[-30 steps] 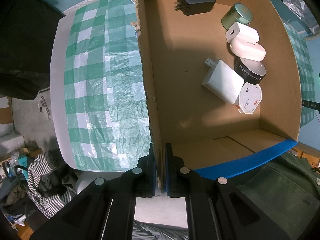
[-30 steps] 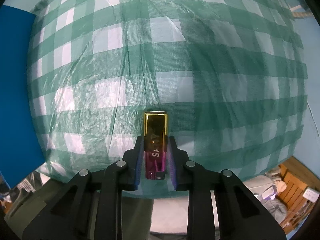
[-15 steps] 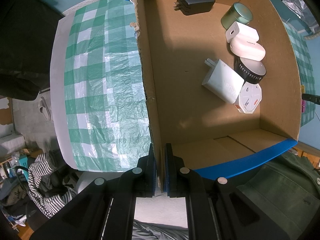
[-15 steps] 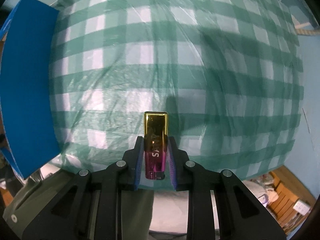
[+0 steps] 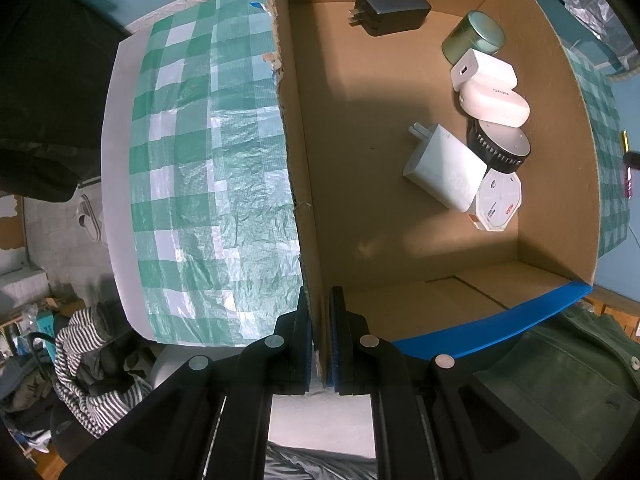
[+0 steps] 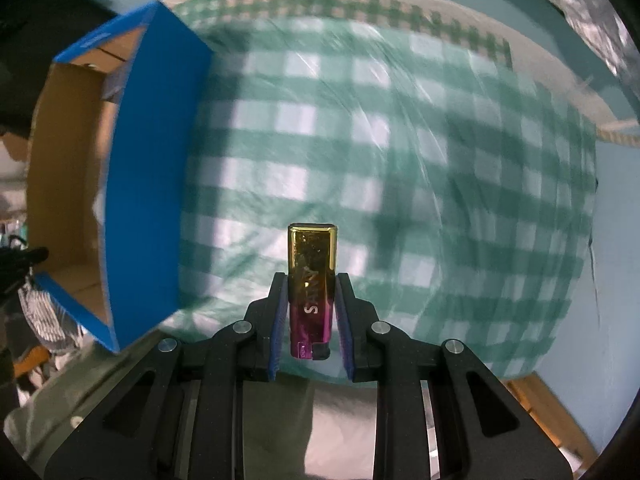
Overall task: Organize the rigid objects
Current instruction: 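Carry the USB stick into the box and open the right tool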
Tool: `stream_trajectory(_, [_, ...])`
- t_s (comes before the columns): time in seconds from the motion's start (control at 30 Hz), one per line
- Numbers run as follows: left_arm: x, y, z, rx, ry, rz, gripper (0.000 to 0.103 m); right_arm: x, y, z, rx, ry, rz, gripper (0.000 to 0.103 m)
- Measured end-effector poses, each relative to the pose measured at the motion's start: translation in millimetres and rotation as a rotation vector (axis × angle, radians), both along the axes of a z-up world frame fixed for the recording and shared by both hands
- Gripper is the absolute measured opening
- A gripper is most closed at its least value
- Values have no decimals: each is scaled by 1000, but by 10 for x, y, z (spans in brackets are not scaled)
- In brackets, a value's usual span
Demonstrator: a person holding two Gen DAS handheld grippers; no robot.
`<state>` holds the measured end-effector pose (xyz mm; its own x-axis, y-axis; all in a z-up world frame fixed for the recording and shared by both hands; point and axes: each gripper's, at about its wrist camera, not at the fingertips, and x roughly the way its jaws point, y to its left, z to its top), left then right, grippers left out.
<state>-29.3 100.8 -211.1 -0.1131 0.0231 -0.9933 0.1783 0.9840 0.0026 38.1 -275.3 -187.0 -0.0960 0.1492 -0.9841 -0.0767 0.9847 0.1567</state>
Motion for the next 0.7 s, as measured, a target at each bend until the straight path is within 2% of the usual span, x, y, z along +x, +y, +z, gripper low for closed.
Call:
stream_trajectory(0.3, [-4,-4,-1,3,-1,-5,7,363,587,402,47,-55,151,23])
stream_trajectory(0.7, [3,-21,8,9,1,-10,7,645,1389,517,59,-79,358,23])
